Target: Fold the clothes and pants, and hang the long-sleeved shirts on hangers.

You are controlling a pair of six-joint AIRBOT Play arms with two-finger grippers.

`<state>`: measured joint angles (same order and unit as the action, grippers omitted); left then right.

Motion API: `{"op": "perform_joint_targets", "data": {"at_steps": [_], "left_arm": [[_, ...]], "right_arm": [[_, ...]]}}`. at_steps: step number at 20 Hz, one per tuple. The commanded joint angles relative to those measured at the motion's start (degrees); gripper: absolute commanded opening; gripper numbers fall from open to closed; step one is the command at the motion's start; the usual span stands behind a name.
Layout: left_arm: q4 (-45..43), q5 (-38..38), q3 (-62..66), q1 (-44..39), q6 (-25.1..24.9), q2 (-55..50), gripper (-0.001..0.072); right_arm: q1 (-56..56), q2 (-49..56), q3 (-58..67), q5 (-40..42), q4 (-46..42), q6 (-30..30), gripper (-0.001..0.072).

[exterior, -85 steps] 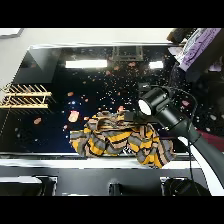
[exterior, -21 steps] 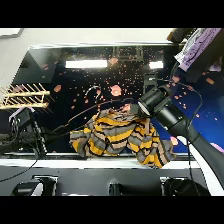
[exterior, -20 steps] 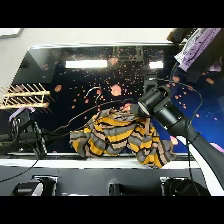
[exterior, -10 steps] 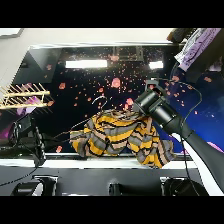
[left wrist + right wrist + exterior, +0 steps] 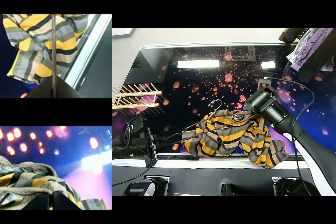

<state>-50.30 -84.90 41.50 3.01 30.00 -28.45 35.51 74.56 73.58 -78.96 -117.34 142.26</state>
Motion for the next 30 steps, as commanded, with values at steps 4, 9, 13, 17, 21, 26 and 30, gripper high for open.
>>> {"op": "perform_joint_targets", "data": {"at_steps": [4, 9, 13, 17, 21, 26, 30], "left_arm": [[3.2, 4.7, 0.0, -2.1, -1.7, -2.0, 0.0017], [5.3, 6.4, 0.0, -5.9, -2.5, -3.7, 0.0017], [5.3, 6.4, 0.0, -7.5, -2.6, -4.0, 0.0017], [5.3, 6.3, 0.0, -7.5, -2.6, -3.8, 0.0017], [5.4, 5.2, 0.7, -7.5, -2.6, -3.7, 0.0017], [6.0, 3.6, 0.7, -7.5, -3.1, -3.8, 0.0018], [8.8, 9.0, 0.5, -8.0, -4.6, -5.8, 0.0018]], "right_arm": [[0.1, -0.9, 0.0, 1.8, 5.2, -0.7, 0.0025], [0.0, -4.0, 0.1, 2.6, 6.1, -2.1, 0.0026], [0.0, -4.5, 1.8, -1.3, 3.1, -3.6, 0.0025], [0.0, -4.5, 1.8, -5.2, -0.8, -3.6, 0.0025], [0.0, -4.5, 1.8, -7.3, -4.0, -3.4, 0.0025], [0.0, -4.3, 1.8, -4.4, -3.5, -2.8, 0.0025], [0.1, -5.6, 2.2, -3.4, 1.6, -3.4, 0.0025]]}}
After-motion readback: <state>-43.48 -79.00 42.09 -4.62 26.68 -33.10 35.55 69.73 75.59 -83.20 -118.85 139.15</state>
